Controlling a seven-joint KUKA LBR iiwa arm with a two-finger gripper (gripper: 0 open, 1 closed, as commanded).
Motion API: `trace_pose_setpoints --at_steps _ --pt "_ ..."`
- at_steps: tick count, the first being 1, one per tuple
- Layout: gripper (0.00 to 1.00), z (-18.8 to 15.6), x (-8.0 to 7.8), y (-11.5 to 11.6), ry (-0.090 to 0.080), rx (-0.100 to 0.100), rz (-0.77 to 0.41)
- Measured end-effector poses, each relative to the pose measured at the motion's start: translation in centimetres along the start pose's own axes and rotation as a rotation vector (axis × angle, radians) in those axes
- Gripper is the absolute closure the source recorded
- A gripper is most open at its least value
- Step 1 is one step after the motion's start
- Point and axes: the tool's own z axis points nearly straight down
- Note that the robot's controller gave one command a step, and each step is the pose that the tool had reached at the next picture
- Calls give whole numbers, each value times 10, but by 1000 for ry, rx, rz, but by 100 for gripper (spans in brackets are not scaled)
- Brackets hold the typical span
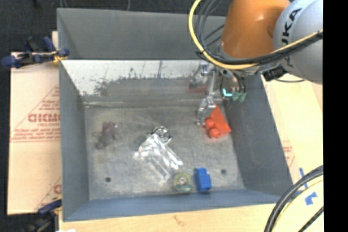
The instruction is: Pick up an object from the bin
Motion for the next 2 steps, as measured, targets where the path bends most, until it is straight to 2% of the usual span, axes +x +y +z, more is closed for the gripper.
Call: trace_pose_setpoints --at_steps 1,2 --pt "0 151 37 11 -7 0 -196" --pt "0 151 29 57 -17 4 -248"
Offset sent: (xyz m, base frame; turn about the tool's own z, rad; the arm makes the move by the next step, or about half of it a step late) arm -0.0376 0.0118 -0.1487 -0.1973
